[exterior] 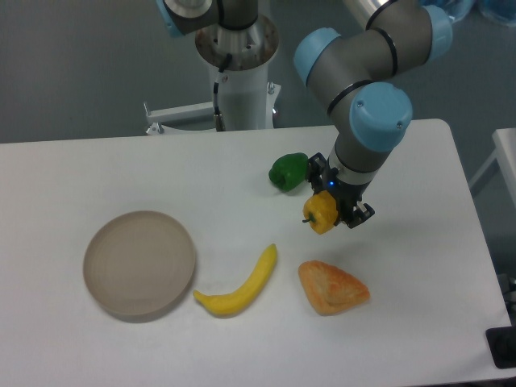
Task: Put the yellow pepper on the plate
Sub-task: 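Lift the grasped yellow pepper off the table with the gripper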
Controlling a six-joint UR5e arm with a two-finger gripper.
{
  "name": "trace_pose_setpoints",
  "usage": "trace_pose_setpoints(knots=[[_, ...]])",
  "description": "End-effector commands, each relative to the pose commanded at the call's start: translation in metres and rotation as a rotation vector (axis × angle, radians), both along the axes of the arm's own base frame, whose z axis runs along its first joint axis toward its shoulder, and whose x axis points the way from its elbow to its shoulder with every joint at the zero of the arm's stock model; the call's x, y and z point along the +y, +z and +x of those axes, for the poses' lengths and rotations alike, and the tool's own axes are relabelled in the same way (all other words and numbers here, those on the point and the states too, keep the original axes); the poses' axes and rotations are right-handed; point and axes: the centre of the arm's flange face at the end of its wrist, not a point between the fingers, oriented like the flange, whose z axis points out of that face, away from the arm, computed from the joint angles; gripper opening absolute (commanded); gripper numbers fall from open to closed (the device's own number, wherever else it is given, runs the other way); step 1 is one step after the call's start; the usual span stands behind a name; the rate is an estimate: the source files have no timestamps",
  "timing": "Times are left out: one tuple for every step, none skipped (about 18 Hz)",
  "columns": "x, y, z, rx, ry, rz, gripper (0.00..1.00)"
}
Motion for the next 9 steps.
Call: trace_pose_setpoints(knots=[[0.000, 0.000, 0.000, 0.001, 0.000, 0.001, 0.07], [0.001, 0.000, 0.001, 0.000, -0.002, 0.000, 0.07], [0.001, 0.001, 0.001, 0.001, 0.002, 0.001, 0.07], [0.001, 0.001, 0.001, 0.001, 0.002, 0.001, 0.08], [0.001, 0.001, 0.000, 0.002, 0.003, 0.002, 0.08], [0.003, 0.000, -0.001, 0.002, 0.008, 0.004, 0.08], [0.006, 0.003, -0.001, 0.008, 0.008, 0.010, 0.08], [0.009, 0.003, 0.000, 0.010, 0.005, 0.011, 0.08], [0.011, 0.000, 0.001, 0.004, 0.002, 0.010, 0.08]])
